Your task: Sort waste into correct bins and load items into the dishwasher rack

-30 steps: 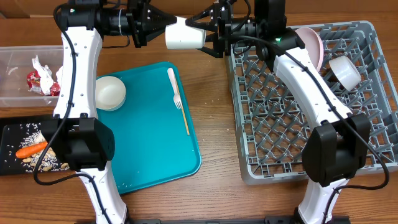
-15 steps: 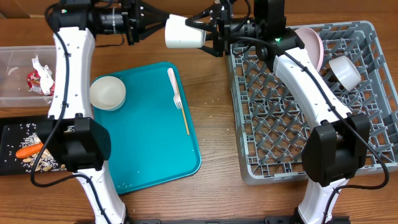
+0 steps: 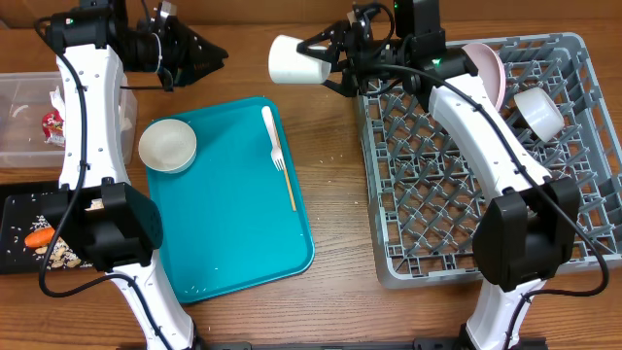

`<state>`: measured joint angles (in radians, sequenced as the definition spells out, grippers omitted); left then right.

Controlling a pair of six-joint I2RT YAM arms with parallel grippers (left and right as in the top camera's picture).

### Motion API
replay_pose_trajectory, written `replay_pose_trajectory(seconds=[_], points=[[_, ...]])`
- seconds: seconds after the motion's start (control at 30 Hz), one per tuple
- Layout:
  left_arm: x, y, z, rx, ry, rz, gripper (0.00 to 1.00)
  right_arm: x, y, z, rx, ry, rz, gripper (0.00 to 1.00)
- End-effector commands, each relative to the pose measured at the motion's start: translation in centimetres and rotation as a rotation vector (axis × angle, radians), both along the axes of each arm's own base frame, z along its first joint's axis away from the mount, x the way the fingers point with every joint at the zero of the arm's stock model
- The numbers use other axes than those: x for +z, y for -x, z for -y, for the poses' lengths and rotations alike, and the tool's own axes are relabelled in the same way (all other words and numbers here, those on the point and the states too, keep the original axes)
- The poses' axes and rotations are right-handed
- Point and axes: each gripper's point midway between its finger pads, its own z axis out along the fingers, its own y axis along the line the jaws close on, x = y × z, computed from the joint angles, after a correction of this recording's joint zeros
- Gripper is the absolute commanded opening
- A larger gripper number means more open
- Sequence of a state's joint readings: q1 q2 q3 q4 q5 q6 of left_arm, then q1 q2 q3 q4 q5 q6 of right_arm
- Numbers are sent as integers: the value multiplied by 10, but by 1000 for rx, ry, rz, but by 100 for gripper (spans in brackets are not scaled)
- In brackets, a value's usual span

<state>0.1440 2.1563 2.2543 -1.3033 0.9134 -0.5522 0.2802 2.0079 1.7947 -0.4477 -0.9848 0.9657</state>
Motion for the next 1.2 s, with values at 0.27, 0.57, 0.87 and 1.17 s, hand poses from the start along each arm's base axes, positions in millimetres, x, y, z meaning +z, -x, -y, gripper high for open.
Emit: replay_pose_trajectory(seconds=[0.27,0.57,0.87,1.17], points=[[-21,14,-31,14,-324,-15,22,5,-13,112,-281,523,137,36],[-23,18,-28,-13,-336,-12,22,37,12,241,-540,834,53,37],[-23,18,-28,-19,-341,-7,22,24,58,355,-761,1075,-179,38],[-24,20,-28,-29,-344,-10,23,19,90,426,-906,1113,-327,39]])
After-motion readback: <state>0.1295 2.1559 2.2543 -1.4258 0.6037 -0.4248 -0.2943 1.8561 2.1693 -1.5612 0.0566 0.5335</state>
